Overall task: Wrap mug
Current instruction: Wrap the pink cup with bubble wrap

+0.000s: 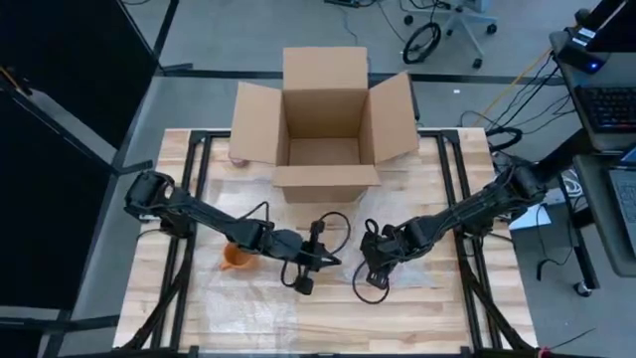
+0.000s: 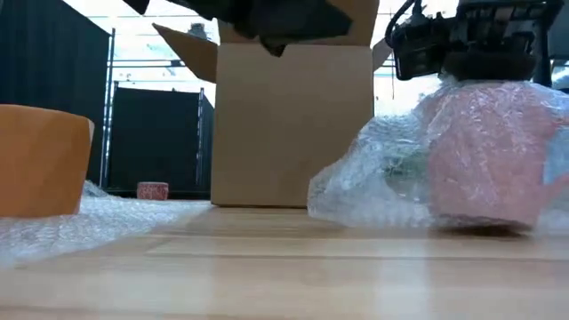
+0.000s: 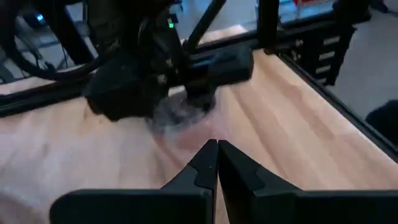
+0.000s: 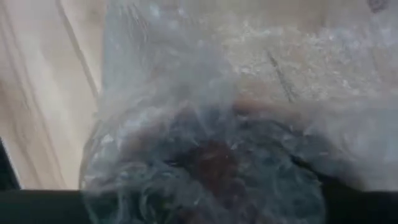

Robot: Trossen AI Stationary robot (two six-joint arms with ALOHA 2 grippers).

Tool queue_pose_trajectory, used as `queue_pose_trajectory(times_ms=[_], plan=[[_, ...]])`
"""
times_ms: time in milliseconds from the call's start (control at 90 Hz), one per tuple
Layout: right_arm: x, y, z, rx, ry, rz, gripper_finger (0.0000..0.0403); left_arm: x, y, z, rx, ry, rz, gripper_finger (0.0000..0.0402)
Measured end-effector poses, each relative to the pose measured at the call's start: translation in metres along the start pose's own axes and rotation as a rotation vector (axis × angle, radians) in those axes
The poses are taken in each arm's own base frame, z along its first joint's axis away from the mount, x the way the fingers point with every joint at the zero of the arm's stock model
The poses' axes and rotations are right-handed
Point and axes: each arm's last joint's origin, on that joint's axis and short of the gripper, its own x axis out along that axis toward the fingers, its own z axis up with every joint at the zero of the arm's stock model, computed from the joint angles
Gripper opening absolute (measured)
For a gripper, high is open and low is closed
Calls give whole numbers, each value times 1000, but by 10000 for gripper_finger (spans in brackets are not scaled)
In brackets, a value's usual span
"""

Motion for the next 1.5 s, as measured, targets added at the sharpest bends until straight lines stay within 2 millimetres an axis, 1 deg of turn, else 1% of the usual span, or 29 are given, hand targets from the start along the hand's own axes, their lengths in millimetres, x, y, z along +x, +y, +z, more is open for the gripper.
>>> queue_pose_trajectory(times_ms=[144, 189, 322, 433, 511, 667, 867, 1078, 1189, 1267, 1500], plan=[[5, 7, -2, -36, -20, 17, 131, 22, -3, -20, -21, -16, 3, 0], [6, 9, -2, -49, -29, 24, 130, 29, -2, -23, -24, -22, 17, 0], [6, 11, -2, -61, -51, 16, 130, 50, 6, -19, -34, -61, 46, 0], [6, 12, -2, -62, -52, 17, 130, 63, 9, -16, -36, -70, 50, 0], [6, 12, -2, -67, -50, 18, 130, 70, 11, -12, -38, -84, 23, 0], [6, 11, -4, -74, -25, 16, 130, 82, 13, -17, -35, -62, 3, 0], [6, 10, -5, -75, -17, 13, 129, 90, 17, -29, -38, -34, 5, 0], [6, 10, -7, -81, -14, 2, 129, 91, 17, -34, -39, -11, 4, 0], [5, 15, -7, -108, -45, 7, 130, 90, 19, -35, -43, 3, 23, 0], [5, 16, -10, -124, -42, 1, 130, 88, 19, -32, -41, 8, 30, 0], [5, 18, -10, -144, -57, 3, 130, 87, 22, -28, -45, -32, 47, 0]])
